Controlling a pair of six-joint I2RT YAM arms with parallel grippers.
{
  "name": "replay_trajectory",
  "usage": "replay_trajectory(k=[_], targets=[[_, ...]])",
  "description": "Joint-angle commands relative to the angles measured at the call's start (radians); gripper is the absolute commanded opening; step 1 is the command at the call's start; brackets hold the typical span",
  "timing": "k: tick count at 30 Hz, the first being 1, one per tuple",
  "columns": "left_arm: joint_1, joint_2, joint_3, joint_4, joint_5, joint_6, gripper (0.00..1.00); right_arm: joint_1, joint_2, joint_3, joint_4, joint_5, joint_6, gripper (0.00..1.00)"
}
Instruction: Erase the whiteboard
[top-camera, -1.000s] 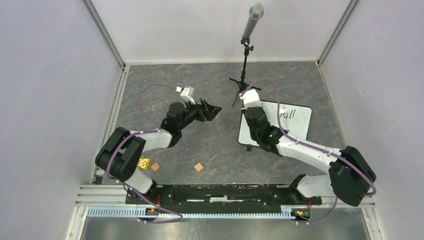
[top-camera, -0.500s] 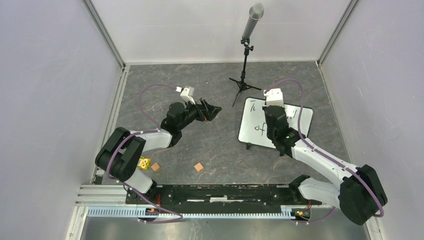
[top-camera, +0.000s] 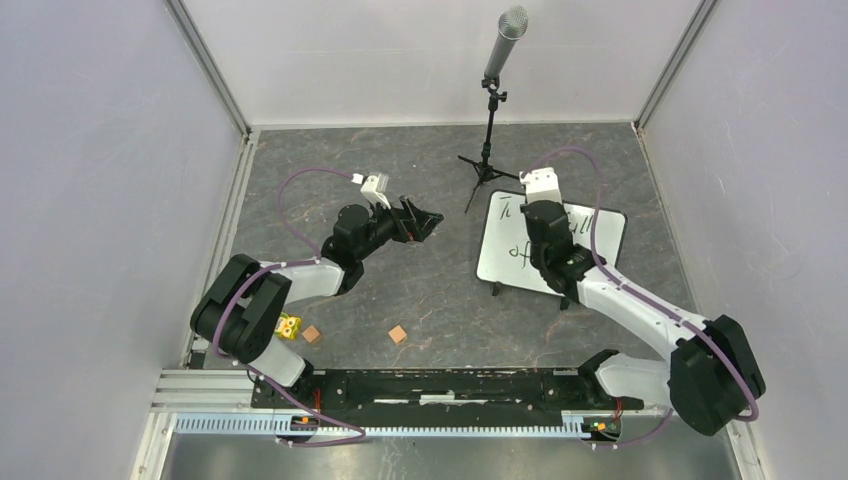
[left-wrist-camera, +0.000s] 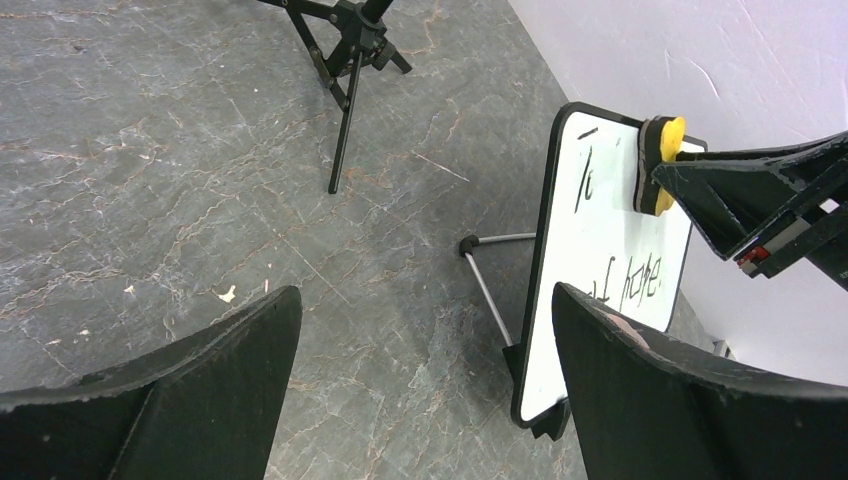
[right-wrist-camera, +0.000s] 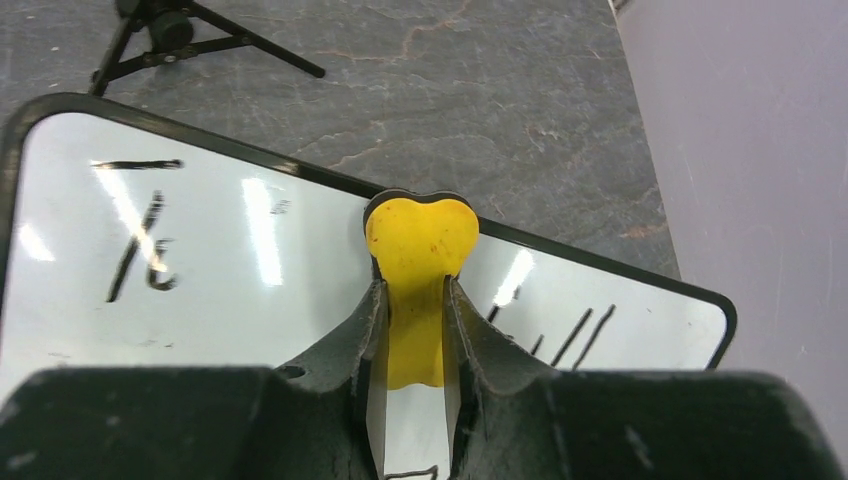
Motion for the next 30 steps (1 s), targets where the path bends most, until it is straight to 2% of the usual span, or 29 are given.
replay_trajectory(k=[1, 9, 15, 20, 30], targets=[[-0.007, -0.024, 0.027, 0.039, -0.002, 0.049, 1.00, 0.045, 0.054, 0.066, 0.006, -0.073, -0.016, 0.19], [-0.007, -0.018, 0.033, 0.036, -0.001, 0.047, 1.00, 0.156, 0.158, 0.119, 0.044, -0.086, 0.017, 0.18], [-0.007, -0.022, 0.029, 0.030, -0.004, 0.050, 1.00, 0.182, 0.198, 0.153, 0.063, -0.095, 0.051, 0.18], [-0.007, -0.024, 0.029, 0.030, -0.007, 0.052, 1.00, 0.167, 0.146, 0.121, 0.053, 0.003, 0.034, 0.18], [-0.008, -0.025, 0.027, 0.035, 0.001, 0.046, 1.00, 0.043, -0.035, -0.001, -0.032, 0.100, 0.048, 0.18]])
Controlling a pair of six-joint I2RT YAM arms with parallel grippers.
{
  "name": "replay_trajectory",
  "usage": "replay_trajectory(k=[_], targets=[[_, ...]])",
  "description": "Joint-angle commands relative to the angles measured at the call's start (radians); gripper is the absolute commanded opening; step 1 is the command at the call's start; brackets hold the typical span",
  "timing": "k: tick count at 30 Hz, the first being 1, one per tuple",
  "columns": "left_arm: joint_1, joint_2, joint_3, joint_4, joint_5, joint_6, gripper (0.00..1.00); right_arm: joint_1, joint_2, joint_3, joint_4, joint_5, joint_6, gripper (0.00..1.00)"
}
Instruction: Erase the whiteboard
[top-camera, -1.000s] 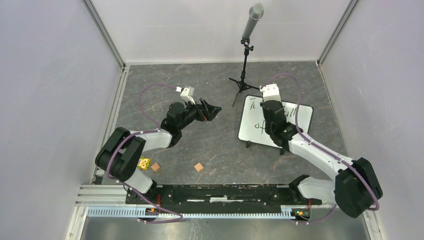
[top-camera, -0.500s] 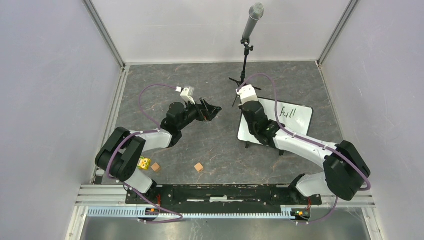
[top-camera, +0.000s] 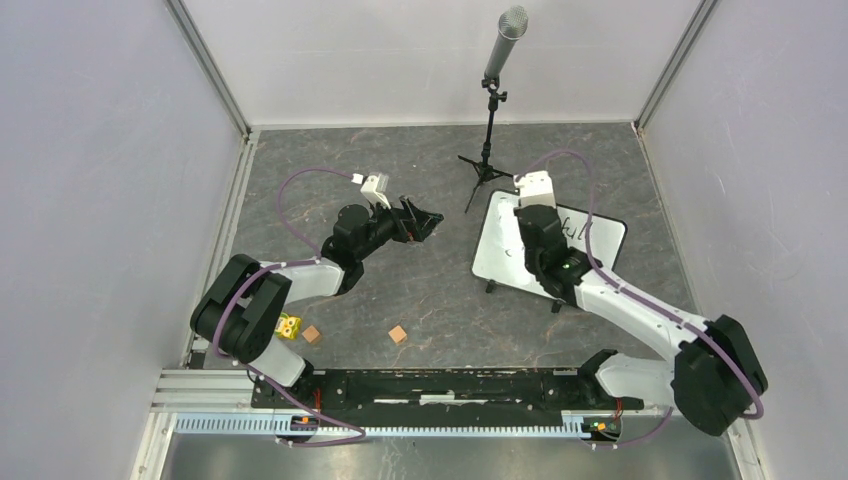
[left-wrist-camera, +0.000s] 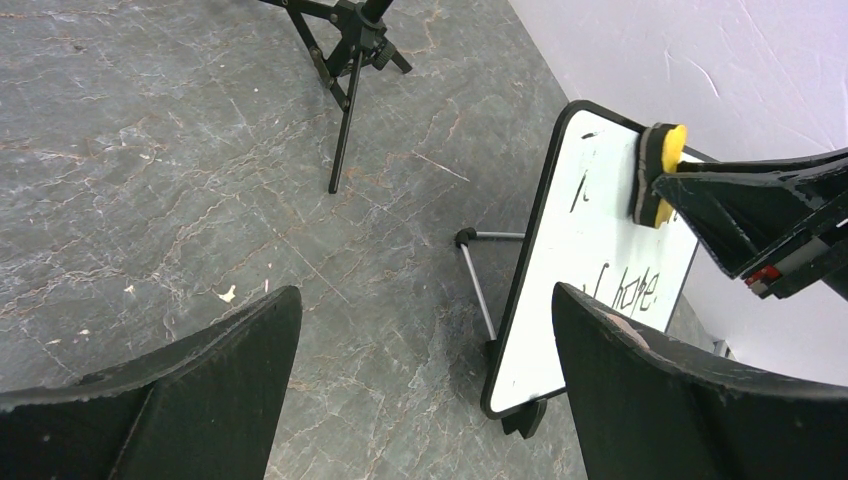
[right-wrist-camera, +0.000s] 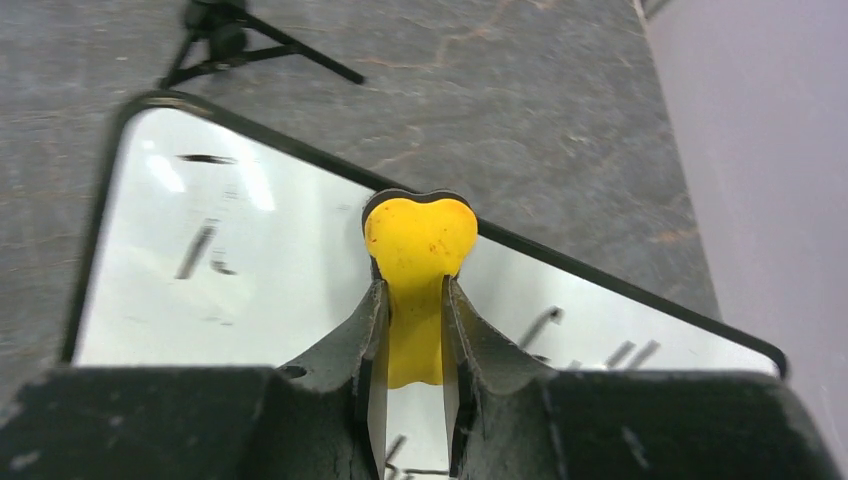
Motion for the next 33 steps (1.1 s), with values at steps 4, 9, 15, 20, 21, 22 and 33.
replay_trajectory(k=[4, 9, 15, 20, 21, 22, 33], targets=[[-0.009, -0.016, 0.032, 0.045, 0.015, 0.036, 1.00, -0.055, -0.097, -0.043, -0.051, 0.138, -0.012, 0.18], [-0.022, 0.047, 0.095, 0.041, 0.149, 0.037, 0.99, -0.056, -0.060, -0.003, -0.069, 0.122, -0.043, 0.18], [-0.125, 0.282, 0.303, 0.037, 0.399, -0.006, 0.87, -0.025, -0.024, 0.034, -0.059, 0.037, -0.045, 0.18], [-0.132, 0.388, 0.343, 0.152, 0.391, -0.110, 0.81, -0.011, -0.026, 0.026, -0.048, 0.023, -0.042, 0.18], [-0.134, 0.393, 0.348, 0.151, 0.392, -0.113, 0.81, -0.012, -0.030, 0.025, -0.048, 0.019, -0.042, 0.18], [-0.134, 0.398, 0.351, 0.152, 0.400, -0.117, 0.80, -0.011, -0.033, 0.022, -0.048, 0.016, -0.042, 0.18], [-0.134, 0.431, 0.398, 0.008, 0.354, -0.018, 0.59, 0.041, 0.023, 0.061, -0.003, -0.020, -0.045, 0.18]])
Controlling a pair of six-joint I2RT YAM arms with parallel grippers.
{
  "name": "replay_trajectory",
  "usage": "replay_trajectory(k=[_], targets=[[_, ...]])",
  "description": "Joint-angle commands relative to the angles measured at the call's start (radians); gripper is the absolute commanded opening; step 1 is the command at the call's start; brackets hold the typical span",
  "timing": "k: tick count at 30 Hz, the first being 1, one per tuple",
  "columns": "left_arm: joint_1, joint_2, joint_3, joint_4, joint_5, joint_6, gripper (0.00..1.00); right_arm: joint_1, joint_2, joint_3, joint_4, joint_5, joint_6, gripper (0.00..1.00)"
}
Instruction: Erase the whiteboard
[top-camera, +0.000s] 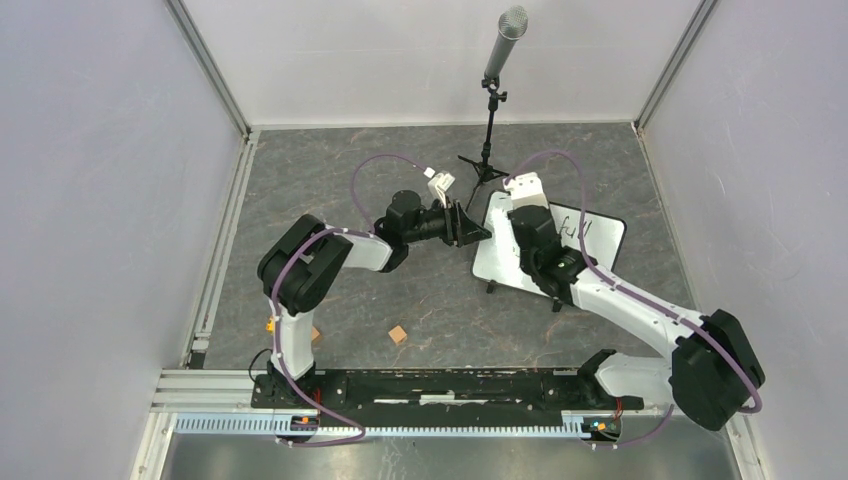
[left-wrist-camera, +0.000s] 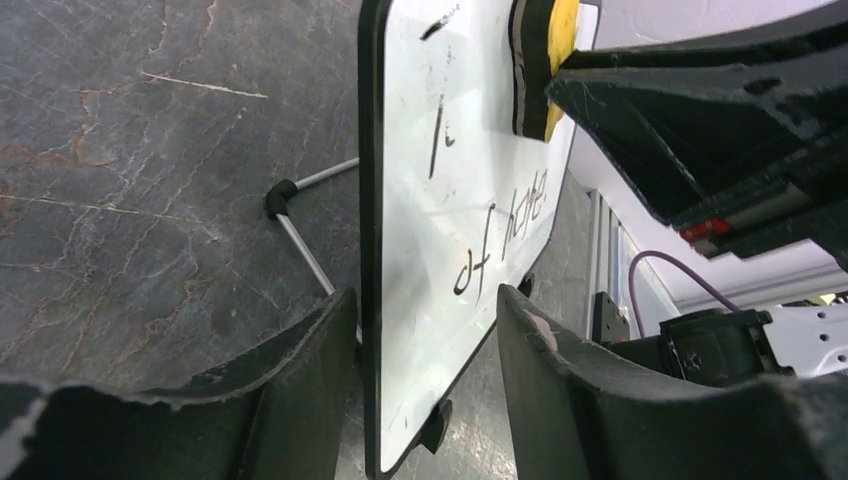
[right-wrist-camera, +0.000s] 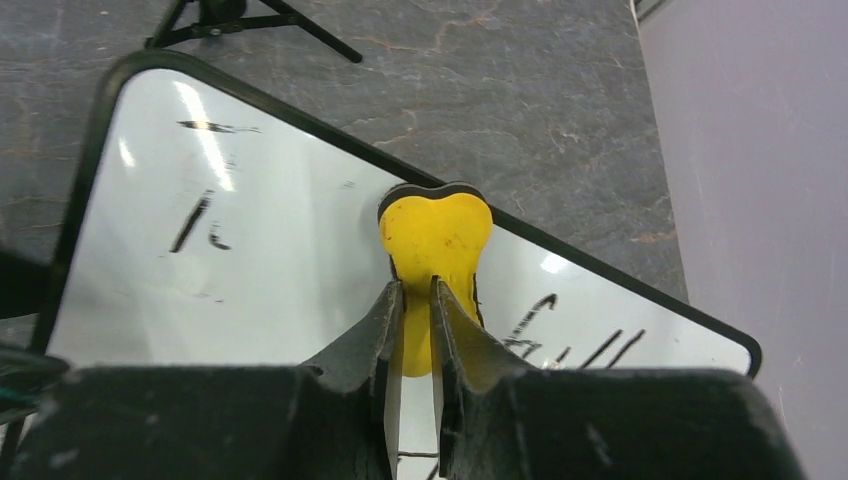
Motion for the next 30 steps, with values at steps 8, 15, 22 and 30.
replay_trajectory(k=[8, 15, 22, 30], targets=[[0.000, 0.055, 0.096, -0.076, -0.021, 0.073, 0.43, 0.124, 0.147, 0.139, 0.079, -0.039, 0.023, 0.18], [-0.002, 0.048, 0.082, -0.074, -0.063, 0.096, 0.27, 0.166, 0.234, 0.197, 0.095, -0.069, 0.094, 0.18], [-0.006, 0.036, 0.072, -0.073, -0.069, 0.108, 0.24, 0.165, 0.142, 0.159, 0.059, -0.085, 0.057, 0.33], [-0.010, 0.043, 0.085, -0.077, -0.053, 0.102, 0.21, 0.047, -0.016, 0.136, -0.092, -0.099, -0.025, 0.64]])
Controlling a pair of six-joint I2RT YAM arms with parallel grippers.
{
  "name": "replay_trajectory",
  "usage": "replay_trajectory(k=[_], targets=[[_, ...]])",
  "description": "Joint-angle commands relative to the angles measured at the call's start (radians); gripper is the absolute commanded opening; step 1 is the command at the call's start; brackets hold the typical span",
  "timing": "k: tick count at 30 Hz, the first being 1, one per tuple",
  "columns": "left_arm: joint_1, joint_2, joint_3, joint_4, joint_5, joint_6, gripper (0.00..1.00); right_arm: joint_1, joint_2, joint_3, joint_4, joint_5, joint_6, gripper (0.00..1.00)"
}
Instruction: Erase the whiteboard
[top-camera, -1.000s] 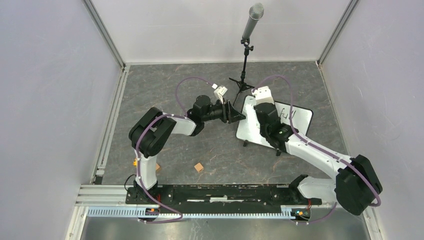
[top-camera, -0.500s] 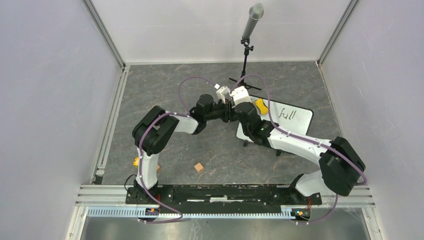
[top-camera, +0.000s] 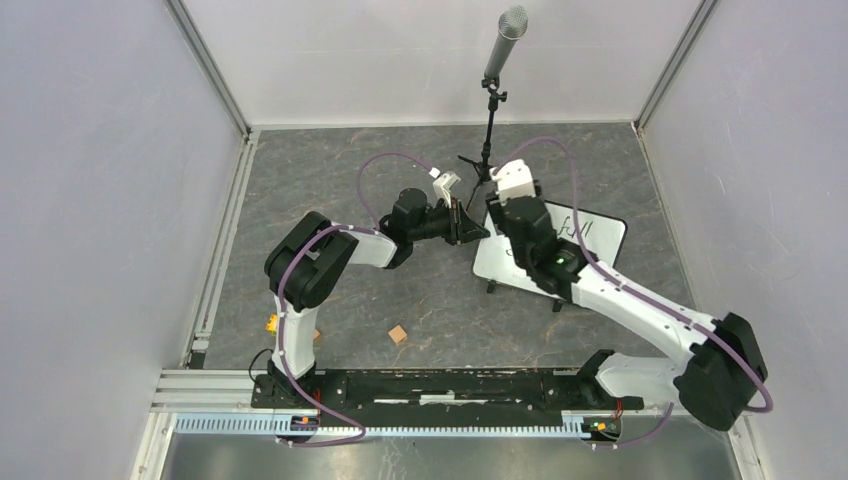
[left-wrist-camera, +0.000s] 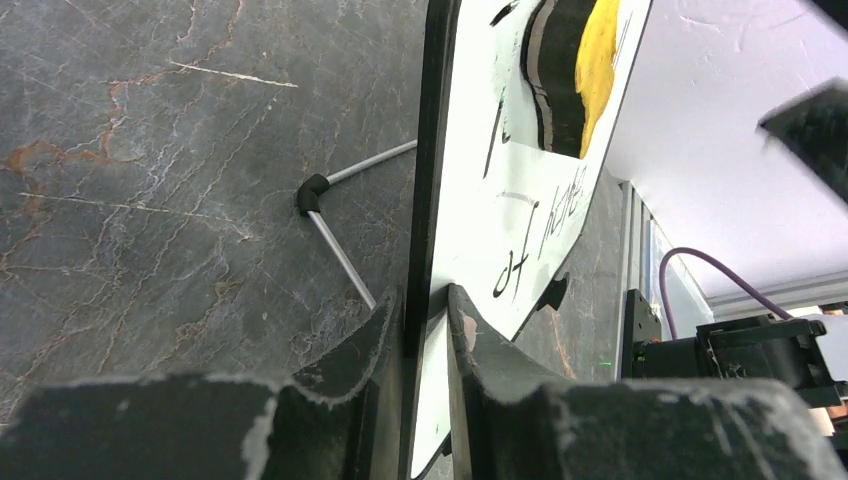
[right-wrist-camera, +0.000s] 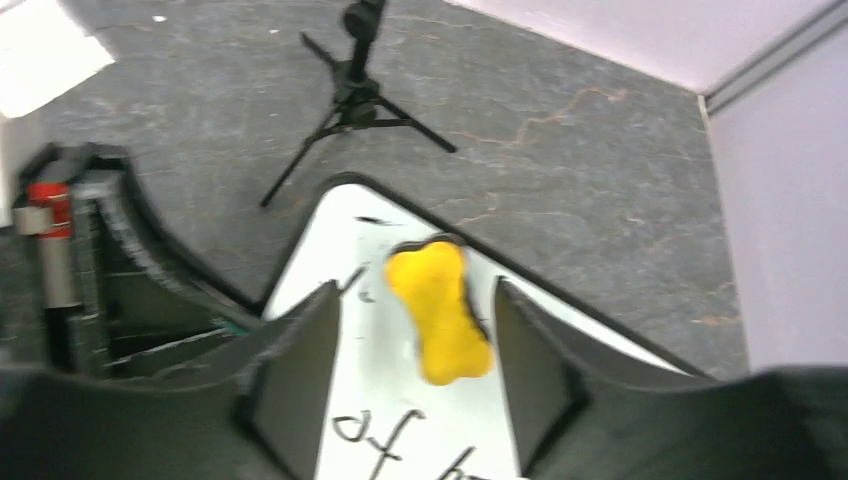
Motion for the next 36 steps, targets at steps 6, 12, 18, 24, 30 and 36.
replay_trajectory(k=[6, 12, 18, 24, 30, 36], targets=[[-0.007, -0.010, 0.021, -0.002, -0.025, 0.049, 0.18, -0.133, 0.016, 0.060, -0.164, -0.120, -0.044, 0.69], [-0.007, -0.017, 0.019, -0.011, -0.018, 0.055, 0.13, -0.139, 0.059, 0.080, -0.181, -0.126, -0.040, 0.69], [-0.009, -0.020, 0.019, -0.015, -0.021, 0.056, 0.09, -0.140, 0.081, 0.082, -0.169, -0.095, -0.044, 0.59], [-0.011, -0.020, 0.021, -0.016, -0.021, 0.058, 0.04, -0.140, 0.095, 0.082, -0.136, -0.085, -0.045, 0.51], [-0.013, -0.024, 0.019, -0.027, -0.028, 0.071, 0.02, -0.138, 0.114, 0.094, -0.109, -0.111, -0.046, 0.43], [-0.017, -0.036, 0.012, -0.033, -0.043, 0.089, 0.02, -0.117, 0.150, 0.102, -0.072, -0.155, -0.001, 0.30]])
